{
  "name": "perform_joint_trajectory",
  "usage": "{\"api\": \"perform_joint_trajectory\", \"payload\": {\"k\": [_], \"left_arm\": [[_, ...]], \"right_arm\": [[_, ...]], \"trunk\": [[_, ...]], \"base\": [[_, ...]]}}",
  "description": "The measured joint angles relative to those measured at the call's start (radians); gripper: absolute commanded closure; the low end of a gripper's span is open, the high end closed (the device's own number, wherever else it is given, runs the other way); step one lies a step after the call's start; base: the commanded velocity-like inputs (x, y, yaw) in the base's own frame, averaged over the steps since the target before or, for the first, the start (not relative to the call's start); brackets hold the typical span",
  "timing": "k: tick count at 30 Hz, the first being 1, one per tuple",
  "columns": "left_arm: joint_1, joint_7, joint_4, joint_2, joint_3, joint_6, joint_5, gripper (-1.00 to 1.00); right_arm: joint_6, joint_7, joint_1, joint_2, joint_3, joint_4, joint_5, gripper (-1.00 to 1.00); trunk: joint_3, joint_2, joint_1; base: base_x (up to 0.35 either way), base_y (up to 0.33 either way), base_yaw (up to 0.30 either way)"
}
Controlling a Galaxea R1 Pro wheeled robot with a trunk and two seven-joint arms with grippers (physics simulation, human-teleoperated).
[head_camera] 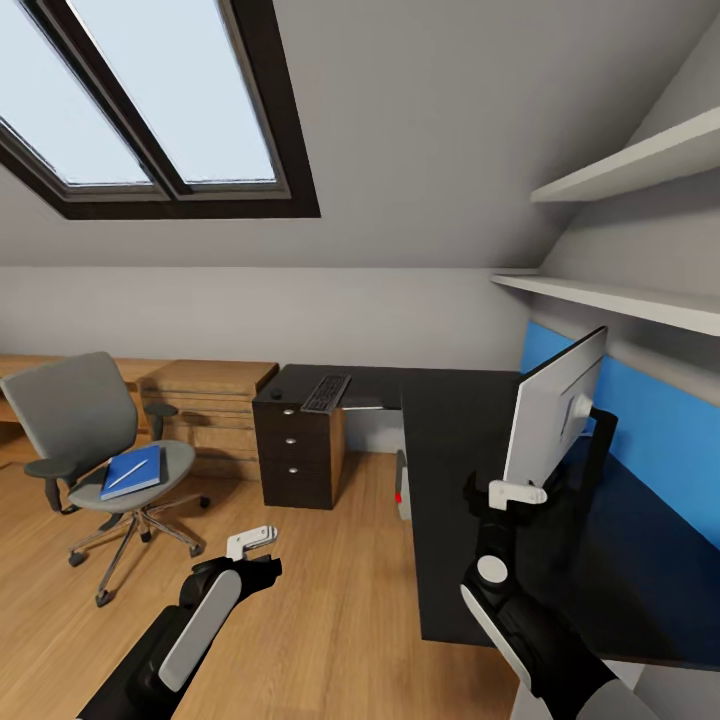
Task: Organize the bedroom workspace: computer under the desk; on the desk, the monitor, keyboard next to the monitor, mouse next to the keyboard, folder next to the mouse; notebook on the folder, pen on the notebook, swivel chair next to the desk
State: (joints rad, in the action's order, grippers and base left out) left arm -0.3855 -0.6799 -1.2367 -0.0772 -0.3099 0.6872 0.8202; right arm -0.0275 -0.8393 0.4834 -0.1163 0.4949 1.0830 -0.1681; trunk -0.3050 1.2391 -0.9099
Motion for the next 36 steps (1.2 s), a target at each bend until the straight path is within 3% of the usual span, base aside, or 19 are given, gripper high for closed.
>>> {"api": "perform_joint_trajectory", "payload": {"k": [15,36], "left_arm": [[0.000,0.000,0.000,0.000,0.000,0.000,-0.001,-1.00],[0.000,0.001,0.000,0.001,0.000,0.000,0.000,-1.00]], "right_arm": [[-0.050,-0.001,0.000,-0.001,-0.004,-0.045,0.004,-1.00],[-0.054,-0.003,0.000,-0.003,-0.004,-0.051,0.009,-1.00]], "trunk": [[0.000,0.000,0.000],[0.000,0.000,0.000]], "base": [[0.064,0.000,0.000],[0.039,0.000,0.000]]}}
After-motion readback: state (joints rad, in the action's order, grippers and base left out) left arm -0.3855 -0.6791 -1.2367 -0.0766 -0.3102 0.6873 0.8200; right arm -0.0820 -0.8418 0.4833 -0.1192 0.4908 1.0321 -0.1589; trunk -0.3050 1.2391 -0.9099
